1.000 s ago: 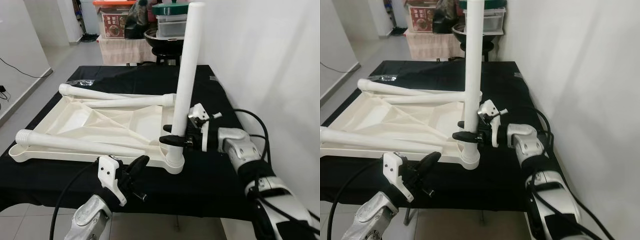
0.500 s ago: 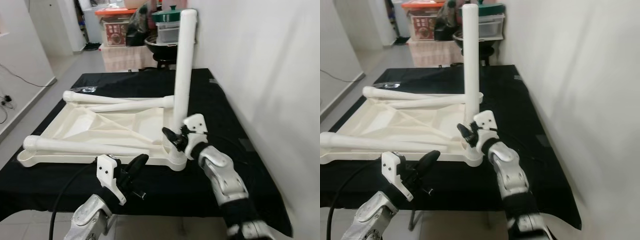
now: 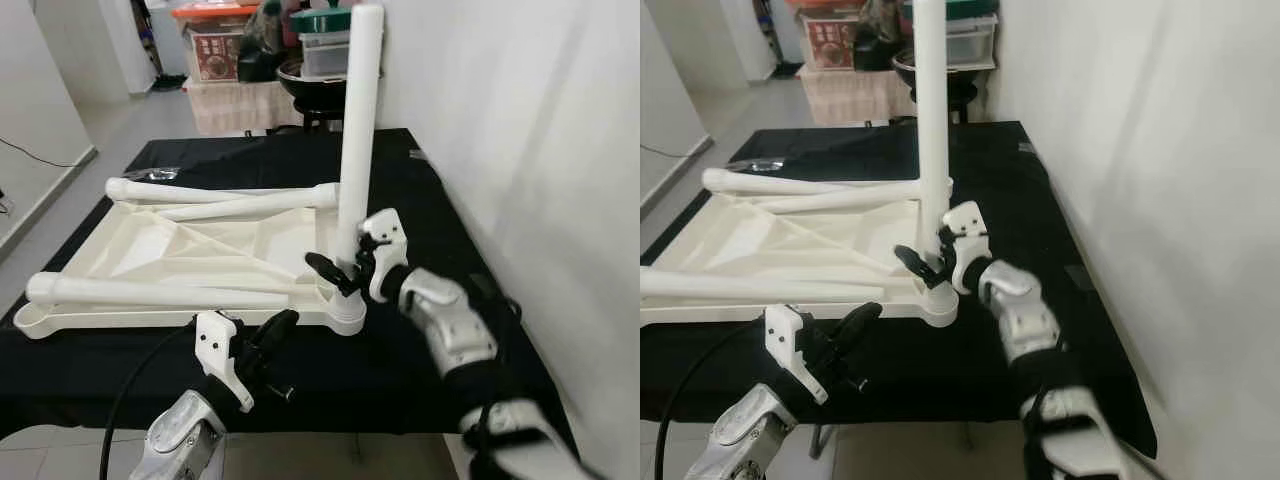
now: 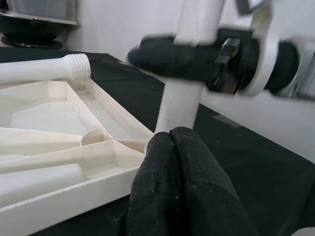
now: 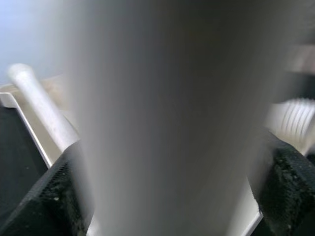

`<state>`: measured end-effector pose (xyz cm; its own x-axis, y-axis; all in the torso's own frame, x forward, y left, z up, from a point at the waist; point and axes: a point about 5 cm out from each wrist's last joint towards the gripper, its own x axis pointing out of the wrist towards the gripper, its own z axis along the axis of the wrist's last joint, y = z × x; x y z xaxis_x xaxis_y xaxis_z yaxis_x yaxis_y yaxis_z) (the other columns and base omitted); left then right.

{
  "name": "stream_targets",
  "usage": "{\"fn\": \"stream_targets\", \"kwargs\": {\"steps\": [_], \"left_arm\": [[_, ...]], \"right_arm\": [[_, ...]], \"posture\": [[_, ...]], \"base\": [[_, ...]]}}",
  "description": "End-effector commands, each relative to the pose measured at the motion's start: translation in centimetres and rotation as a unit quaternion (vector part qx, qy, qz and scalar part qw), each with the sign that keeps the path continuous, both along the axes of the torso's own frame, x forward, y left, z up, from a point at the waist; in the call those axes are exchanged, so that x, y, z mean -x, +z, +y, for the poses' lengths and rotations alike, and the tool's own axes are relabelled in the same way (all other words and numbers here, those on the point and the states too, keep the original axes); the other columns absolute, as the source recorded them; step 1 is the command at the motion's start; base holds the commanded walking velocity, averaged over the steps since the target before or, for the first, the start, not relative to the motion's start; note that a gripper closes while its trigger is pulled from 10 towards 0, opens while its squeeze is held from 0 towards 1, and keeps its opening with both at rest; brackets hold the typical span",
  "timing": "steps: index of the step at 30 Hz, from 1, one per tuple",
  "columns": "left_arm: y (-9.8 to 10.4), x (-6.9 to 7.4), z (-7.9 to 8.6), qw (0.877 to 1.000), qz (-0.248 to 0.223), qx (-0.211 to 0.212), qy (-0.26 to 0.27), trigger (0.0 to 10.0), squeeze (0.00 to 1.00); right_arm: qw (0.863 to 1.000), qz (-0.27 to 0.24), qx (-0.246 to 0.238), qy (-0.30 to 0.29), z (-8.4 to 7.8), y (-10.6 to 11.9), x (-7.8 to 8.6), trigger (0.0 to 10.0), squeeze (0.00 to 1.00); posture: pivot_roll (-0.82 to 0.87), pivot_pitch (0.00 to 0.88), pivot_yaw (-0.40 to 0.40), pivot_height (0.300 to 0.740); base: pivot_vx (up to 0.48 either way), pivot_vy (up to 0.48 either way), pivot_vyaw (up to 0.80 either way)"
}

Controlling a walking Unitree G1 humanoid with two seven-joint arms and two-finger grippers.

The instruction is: Building children table

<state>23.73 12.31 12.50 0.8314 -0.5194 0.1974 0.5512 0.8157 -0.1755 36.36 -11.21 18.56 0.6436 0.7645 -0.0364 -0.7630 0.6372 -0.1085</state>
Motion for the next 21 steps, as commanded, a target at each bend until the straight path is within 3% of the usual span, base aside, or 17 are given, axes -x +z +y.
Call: {"fn": "stream_targets", "kwargs": {"steps": [1, 6, 10, 11, 18, 21], "left_arm": [[-0.1, 0.1, 0.0, 1.000, 0.000, -0.001, 0.001, 10.0, 0.00], [-0.1, 0.1, 0.0, 1.000, 0.000, -0.002, 0.002, 10.0, 0.00], [-0.1, 0.1, 0.0, 1.000, 0.000, -0.003, 0.002, 10.0, 0.00], [-0.1, 0.2, 0.0, 1.000, 0.000, -0.003, 0.002, 10.0, 0.00], [0.0, 0.3, 0.1, 1.000, 0.000, -0.004, 0.003, 10.0, 0.00], [0.0, 0.4, 0.2, 1.000, 0.001, -0.003, 0.003, 10.0, 0.00]], "right_arm": [[0.996, 0.002, 0.022, 0.083, 0.3, -0.1, 0.2, 10.0, 0.00], [0.983, 0.016, 0.057, 0.175, 0.0, -0.3, 0.5, 10.0, 0.00], [0.978, 0.033, 0.052, 0.198, 0.0, -0.3, 0.4, 10.0, 0.00], [0.979, 0.039, 0.043, 0.197, 0.1, -0.3, 0.3, 0.0, 0.00], [0.977, 0.046, 0.028, 0.205, 0.2, -0.7, 0.3, 0.0, 0.00], [0.978, 0.046, 0.020, 0.201, -0.5, -1.1, 0.4, 0.0, 0.00]], "posture": [[-0.02, 0.000, -0.004, 0.740], [-0.01, 0.000, -0.006, 0.740], [-0.01, 0.000, -0.007, 0.740], [0.00, 0.000, -0.011, 0.740], [0.00, 0.000, -0.006, 0.740], [0.00, 0.000, 0.001, 0.740]], "base": [[0.000, 0.000, 0.00], [0.000, 0.000, 0.00], [0.000, 0.000, 0.00], [0.000, 0.000, 0.00], [0.000, 0.000, 0.00], [0.000, 0.000, 0.00]]}}
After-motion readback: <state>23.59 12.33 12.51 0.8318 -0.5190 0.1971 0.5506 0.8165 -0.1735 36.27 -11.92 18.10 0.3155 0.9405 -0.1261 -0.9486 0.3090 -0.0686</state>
